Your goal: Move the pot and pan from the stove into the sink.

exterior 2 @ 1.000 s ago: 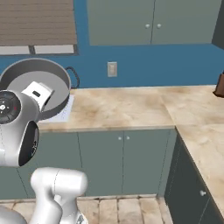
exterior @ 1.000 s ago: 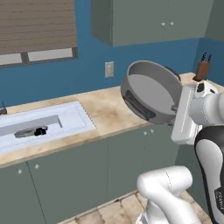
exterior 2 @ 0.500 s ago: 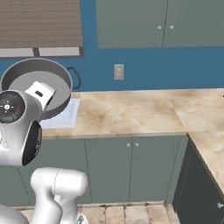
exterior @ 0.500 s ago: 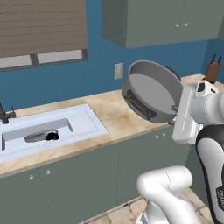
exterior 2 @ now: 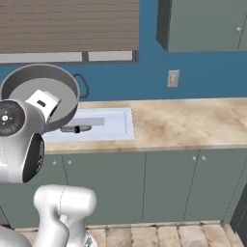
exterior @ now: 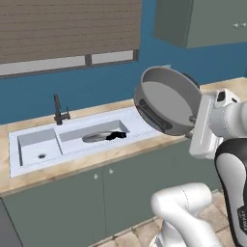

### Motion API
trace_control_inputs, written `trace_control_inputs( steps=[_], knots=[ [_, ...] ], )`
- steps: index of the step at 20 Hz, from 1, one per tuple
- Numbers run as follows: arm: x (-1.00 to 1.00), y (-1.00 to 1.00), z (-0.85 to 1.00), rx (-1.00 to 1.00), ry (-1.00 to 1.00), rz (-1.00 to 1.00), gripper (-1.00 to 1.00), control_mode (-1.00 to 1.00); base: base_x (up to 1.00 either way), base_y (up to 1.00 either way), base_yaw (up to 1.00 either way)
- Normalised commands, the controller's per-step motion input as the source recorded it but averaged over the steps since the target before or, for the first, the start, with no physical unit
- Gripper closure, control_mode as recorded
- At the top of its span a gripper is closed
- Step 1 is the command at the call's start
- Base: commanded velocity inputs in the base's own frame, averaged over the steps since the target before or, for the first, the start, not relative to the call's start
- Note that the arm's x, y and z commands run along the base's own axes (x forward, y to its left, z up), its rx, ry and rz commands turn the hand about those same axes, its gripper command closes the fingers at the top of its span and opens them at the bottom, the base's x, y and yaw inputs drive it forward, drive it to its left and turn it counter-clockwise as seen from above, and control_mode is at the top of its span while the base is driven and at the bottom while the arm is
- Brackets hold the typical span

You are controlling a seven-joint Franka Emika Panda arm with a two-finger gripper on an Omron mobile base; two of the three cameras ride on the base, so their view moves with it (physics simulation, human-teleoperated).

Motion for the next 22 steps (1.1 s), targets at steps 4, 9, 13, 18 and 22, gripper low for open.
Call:
trace_control_inputs(
  steps=[4,9,13,18,22],
  knots=[
    [0.0,0.0,0.0,0.0,0.0,0.0,1.0,1.0,-0.03,1.0,0.0],
    [0.0,0.0,0.0,0.0,0.0,0.0,1.0,1.0,-0.02,0.93,0.0],
    [0.0,0.0,0.0,0.0,0.0,0.0,1.0,1.0,-0.1,0.61,0.0],
    [0.0,0.0,0.0,0.0,0.0,0.0,1.0,1.0,0.12,0.04,0.0],
    [0.0,0.0,0.0,0.0,0.0,0.0,1.0,1.0,0.69,0.23,-0.01]
  ],
)
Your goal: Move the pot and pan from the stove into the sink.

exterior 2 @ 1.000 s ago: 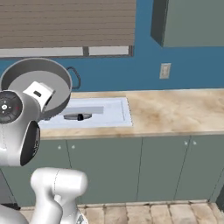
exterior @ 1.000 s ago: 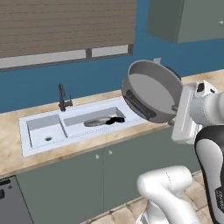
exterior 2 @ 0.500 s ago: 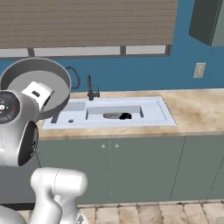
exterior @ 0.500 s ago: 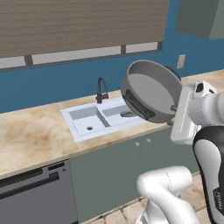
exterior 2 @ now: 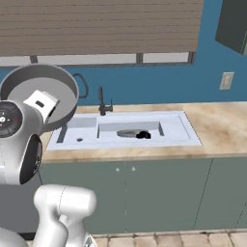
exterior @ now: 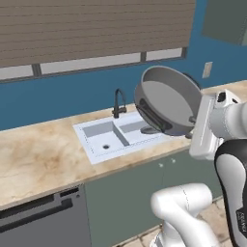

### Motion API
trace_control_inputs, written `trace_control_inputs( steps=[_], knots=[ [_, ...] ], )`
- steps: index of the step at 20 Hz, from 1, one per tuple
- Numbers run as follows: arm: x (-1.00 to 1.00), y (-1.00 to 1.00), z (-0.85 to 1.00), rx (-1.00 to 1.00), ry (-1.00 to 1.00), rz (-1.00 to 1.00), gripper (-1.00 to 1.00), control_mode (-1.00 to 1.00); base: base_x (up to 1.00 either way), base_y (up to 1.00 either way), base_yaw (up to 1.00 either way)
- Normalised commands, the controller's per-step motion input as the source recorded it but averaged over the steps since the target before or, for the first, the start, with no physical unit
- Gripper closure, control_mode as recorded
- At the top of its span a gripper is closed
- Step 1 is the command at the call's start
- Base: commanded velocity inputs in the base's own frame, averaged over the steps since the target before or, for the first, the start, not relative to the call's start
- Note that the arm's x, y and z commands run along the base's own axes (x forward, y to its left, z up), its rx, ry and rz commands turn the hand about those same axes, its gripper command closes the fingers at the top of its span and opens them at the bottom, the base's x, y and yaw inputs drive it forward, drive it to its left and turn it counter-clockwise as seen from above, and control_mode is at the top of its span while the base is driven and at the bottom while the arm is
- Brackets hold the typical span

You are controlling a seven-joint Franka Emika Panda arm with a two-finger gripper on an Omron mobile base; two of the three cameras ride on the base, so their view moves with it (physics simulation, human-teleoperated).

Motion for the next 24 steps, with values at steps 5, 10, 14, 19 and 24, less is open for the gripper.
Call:
trace_control_inputs(
  steps=[5,10,14,19,24],
  knots=[
    [0.0,0.0,0.0,0.0,0.0,0.0,1.0,1.0,0.68,0.27,-0.02],
    [0.06,0.0,0.0,0.0,0.01,0.0,1.0,-1.0,0.0,0.0,0.0],
    [0.58,0.3,-0.06,-0.12,0.2,-0.03,1.0,-1.0,0.0,0.0,0.0],
    [0.53,0.33,-0.13,-0.22,0.38,-0.03,1.0,-1.0,0.0,0.0,0.0],
    [0.39,0.3,-0.19,-0.24,0.4,-0.02,1.0,-1.0,0.0,0.0,0.0]
  ],
)
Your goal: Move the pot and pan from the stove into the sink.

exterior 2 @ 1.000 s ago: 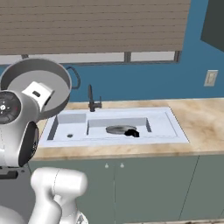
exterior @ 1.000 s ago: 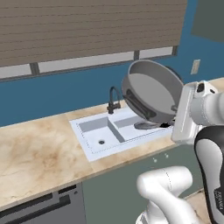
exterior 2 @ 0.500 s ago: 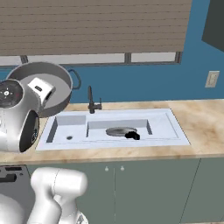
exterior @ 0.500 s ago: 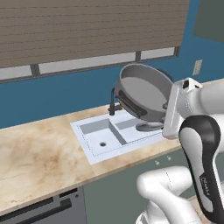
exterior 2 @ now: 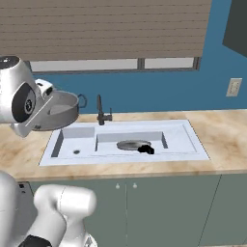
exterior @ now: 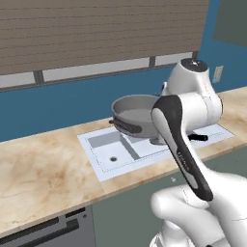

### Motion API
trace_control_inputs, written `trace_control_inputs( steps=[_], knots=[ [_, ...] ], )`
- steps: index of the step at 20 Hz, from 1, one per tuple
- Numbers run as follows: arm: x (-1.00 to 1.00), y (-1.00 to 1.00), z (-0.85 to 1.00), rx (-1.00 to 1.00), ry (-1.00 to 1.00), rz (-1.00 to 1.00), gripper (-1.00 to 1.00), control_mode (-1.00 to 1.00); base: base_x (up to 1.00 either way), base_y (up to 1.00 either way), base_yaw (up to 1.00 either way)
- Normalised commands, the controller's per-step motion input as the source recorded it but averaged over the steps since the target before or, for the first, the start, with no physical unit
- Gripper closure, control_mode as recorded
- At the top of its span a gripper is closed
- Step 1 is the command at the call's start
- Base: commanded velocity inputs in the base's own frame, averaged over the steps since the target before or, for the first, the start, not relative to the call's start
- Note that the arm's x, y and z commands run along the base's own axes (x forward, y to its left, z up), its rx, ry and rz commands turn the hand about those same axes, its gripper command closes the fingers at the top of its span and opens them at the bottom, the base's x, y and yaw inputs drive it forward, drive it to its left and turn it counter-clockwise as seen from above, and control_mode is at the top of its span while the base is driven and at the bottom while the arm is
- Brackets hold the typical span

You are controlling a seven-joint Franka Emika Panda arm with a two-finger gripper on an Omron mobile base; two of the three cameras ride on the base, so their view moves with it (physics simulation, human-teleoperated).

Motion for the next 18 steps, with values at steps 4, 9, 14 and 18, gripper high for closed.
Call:
trace_control_inputs(
  steps=[4,9,14,18],
  knots=[
    [0.28,0.28,-0.26,-0.22,0.39,-0.02,1.0,-1.0,0.0,0.0,0.0],
    [0.33,0.35,-0.3,-0.19,0.36,-0.02,1.0,-1.0,0.0,0.0,0.0],
    [0.34,0.43,-0.38,-0.16,0.35,-0.03,1.0,-1.0,0.0,0.0,0.0],
    [0.11,0.17,-0.17,0.0,0.15,-0.01,1.0,-1.0,0.0,0.0,0.0]
  ],
)
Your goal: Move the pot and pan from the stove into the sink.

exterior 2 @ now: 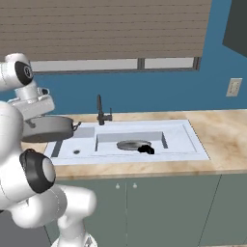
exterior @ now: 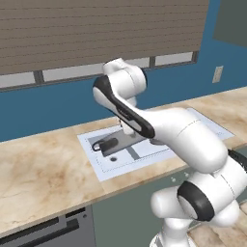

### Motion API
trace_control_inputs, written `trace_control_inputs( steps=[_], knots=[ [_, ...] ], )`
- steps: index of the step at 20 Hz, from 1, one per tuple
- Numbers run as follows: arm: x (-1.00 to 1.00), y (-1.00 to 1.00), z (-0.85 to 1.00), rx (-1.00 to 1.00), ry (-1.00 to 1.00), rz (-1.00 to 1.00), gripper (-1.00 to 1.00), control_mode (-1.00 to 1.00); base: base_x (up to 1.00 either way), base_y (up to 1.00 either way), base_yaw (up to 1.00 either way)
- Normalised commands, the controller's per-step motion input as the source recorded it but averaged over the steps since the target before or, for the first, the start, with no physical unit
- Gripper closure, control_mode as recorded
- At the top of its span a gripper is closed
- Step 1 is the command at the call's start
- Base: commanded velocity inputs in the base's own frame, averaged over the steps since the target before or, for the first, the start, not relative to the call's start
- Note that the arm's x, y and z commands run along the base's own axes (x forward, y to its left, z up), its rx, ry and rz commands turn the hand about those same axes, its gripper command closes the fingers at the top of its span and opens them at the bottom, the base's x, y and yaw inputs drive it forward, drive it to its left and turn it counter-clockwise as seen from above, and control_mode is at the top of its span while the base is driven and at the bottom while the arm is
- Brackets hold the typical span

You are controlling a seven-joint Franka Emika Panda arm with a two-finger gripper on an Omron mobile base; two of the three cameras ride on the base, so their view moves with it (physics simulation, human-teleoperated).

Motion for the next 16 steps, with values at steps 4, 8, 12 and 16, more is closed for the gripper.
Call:
trace_control_inputs(
  steps=[4,8,12,16],
  knots=[
    [-0.01,-0.04,0.0,0.11,0.02,0.0,1.0,-1.0,0.0,0.0,0.0],
    [0.0,-0.17,-0.06,0.3,0.06,0.0,1.0,-1.0,0.0,0.0,0.0],
    [0.0,-0.22,-0.12,0.31,0.02,0.0,1.0,-1.0,0.0,0.0,0.0],
    [-0.01,-0.17,-0.07,0.19,-0.03,0.0,1.0,-1.0,0.0,0.0,0.0]
  ],
)
